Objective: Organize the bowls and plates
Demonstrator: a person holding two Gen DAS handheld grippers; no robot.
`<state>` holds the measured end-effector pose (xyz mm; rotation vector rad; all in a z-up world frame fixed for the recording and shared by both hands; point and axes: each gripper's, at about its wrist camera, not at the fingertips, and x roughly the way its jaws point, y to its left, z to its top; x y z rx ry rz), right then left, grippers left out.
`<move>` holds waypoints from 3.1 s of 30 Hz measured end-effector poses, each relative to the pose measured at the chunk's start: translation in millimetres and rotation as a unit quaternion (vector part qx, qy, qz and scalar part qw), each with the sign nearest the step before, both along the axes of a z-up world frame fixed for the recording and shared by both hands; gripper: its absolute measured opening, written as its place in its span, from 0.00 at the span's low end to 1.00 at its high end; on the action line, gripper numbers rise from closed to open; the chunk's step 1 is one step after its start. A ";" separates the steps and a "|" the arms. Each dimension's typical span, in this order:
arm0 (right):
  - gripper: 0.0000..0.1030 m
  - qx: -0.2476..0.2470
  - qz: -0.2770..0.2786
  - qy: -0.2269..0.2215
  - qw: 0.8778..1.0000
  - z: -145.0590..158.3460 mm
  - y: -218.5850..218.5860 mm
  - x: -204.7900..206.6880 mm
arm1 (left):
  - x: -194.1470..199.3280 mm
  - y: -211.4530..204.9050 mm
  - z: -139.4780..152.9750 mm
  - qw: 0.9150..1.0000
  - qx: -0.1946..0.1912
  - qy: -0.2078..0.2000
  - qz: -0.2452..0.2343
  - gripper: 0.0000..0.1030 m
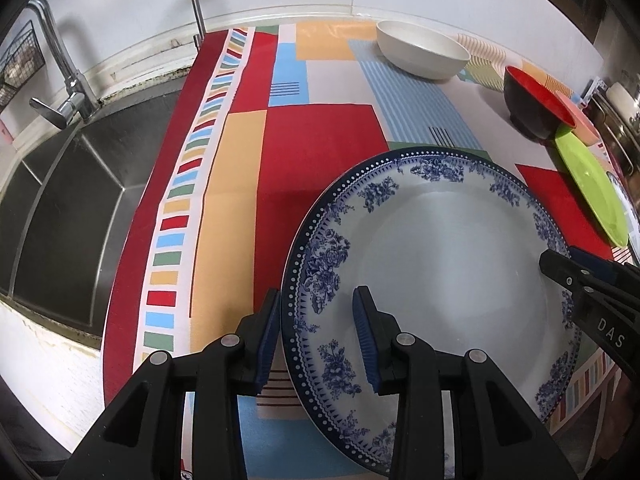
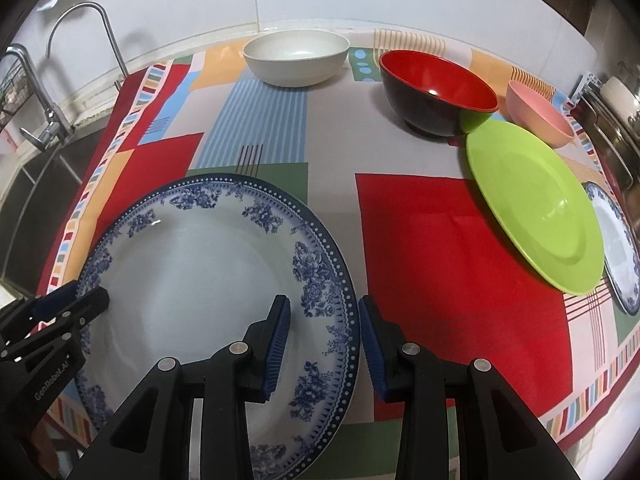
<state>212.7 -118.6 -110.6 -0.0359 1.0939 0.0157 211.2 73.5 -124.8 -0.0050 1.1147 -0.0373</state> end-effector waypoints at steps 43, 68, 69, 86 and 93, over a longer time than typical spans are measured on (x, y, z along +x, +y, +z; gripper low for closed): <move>0.62 -0.010 -0.120 -0.090 0.989 48.3 -64.4 -43.8 | 1.1 -70.6 71.9 0.985 -0.032 -0.109 -0.127 0.76; 0.62 -0.044 -0.134 -0.119 0.983 73.2 -192.2 -23.4 | 31.9 -198.7 94.5 0.982 -0.042 -0.134 -0.129 0.76; 0.62 -0.042 -0.134 -0.120 0.983 73.6 -198.3 -21.0 | 34.6 -203.9 94.1 0.982 -0.040 -0.133 -0.128 0.76; 0.62 -0.030 -0.154 -0.101 0.982 52.3 -279.0 21.0 | 86.3 -282.8 69.8 0.985 -0.026 -0.089 -0.148 0.73; 0.62 -0.022 -0.160 -0.076 0.984 33.0 -303.2 44.9 | 108.2 -301.3 46.5 0.988 -0.025 -0.057 -0.144 0.71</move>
